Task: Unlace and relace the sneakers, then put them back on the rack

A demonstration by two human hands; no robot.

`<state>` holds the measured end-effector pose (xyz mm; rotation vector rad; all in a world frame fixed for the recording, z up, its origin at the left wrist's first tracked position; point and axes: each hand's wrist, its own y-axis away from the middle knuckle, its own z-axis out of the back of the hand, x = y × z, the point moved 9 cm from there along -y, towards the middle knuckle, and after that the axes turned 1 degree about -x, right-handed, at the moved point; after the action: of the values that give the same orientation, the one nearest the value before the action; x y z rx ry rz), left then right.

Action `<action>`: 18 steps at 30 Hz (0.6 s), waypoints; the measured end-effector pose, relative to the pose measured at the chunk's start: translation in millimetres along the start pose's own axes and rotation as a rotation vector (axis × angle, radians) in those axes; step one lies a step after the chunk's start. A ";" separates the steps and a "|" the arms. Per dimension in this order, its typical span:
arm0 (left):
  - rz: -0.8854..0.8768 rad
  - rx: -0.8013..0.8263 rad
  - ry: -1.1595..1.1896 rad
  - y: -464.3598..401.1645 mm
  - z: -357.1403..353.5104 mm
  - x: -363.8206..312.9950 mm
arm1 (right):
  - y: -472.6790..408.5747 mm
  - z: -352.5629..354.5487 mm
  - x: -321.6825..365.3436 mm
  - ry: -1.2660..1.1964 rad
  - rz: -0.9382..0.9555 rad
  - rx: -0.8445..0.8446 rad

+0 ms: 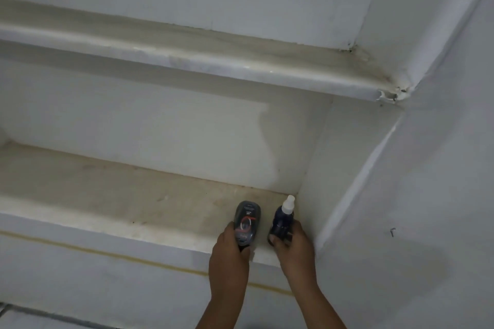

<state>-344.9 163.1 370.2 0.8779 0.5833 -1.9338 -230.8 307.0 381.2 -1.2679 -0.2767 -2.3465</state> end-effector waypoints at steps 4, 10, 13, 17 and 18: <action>-0.001 0.000 -0.021 -4.8 -0.9 -8.7 | -3.4 -1.1 0.5 0.014 0.003 -0.018; -0.006 -0.005 -0.046 -13.5 -6.5 -15.5 | -10.2 -5.4 0.0 0.049 0.005 0.004; -0.001 -0.011 -0.038 -15.8 -6.9 -16.2 | -9.3 -5.3 1.9 0.062 0.018 -0.009; -0.004 0.002 -0.018 -12.6 -10.2 -16.3 | -6.5 -7.8 -3.0 0.065 -0.002 -0.015; 0.013 0.006 -0.005 -12.0 -11.9 -14.3 | -6.6 -9.5 -8.7 0.059 -0.023 -0.014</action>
<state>-346.6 184.9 374.2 0.8784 0.5675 -1.9262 -236.9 311.8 369.0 -1.2053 -0.2571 -2.4048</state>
